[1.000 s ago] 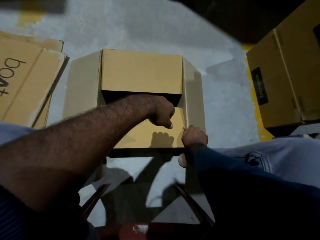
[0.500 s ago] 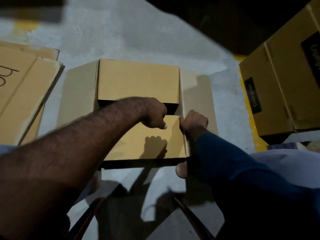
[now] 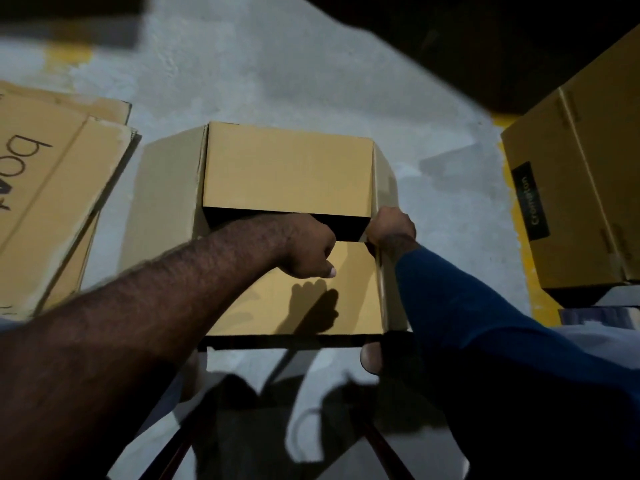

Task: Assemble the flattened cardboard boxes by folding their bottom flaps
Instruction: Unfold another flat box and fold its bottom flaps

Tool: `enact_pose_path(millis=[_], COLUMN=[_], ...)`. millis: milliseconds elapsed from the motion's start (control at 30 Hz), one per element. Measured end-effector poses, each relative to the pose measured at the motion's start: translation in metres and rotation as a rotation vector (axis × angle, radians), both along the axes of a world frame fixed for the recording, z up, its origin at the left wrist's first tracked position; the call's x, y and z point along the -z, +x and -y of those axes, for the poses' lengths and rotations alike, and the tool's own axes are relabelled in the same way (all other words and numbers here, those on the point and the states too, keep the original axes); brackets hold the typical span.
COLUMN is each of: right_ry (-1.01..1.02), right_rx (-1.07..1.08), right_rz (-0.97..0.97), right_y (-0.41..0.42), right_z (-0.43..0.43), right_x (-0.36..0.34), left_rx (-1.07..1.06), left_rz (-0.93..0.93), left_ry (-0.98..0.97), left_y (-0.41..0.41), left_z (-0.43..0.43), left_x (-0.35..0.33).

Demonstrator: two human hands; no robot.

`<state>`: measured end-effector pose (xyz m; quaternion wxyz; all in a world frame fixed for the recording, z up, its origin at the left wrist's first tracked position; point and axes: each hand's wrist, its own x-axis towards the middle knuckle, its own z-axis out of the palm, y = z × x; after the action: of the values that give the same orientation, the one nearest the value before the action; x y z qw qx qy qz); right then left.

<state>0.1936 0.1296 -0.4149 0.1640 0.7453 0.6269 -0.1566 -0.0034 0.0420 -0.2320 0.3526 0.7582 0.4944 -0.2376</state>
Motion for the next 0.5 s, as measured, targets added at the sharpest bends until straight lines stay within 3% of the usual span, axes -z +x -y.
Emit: enact_pose_path(millis=[133,333,500], right_ry=[0.037,0.140,0.072], right_rx=[-0.164,-0.149,-0.235], right_rz=[0.183,0.175,0.221], right_y=[0.003,-0.005,-0.011], right_z=[-0.015,-0.075,-0.102], right_x=[0.000,0.006,0.011], left_rx=[-0.004,-0.027,-0.099], left_rz=[-0.013,-0.052,-0.096], left_ry=[0.019,0.130,0.151], left_y=[-0.002,-0.007,-0.020], left_z=[-0.008,-0.058,-0.090], left_x=[0.012,0.041,0.087])
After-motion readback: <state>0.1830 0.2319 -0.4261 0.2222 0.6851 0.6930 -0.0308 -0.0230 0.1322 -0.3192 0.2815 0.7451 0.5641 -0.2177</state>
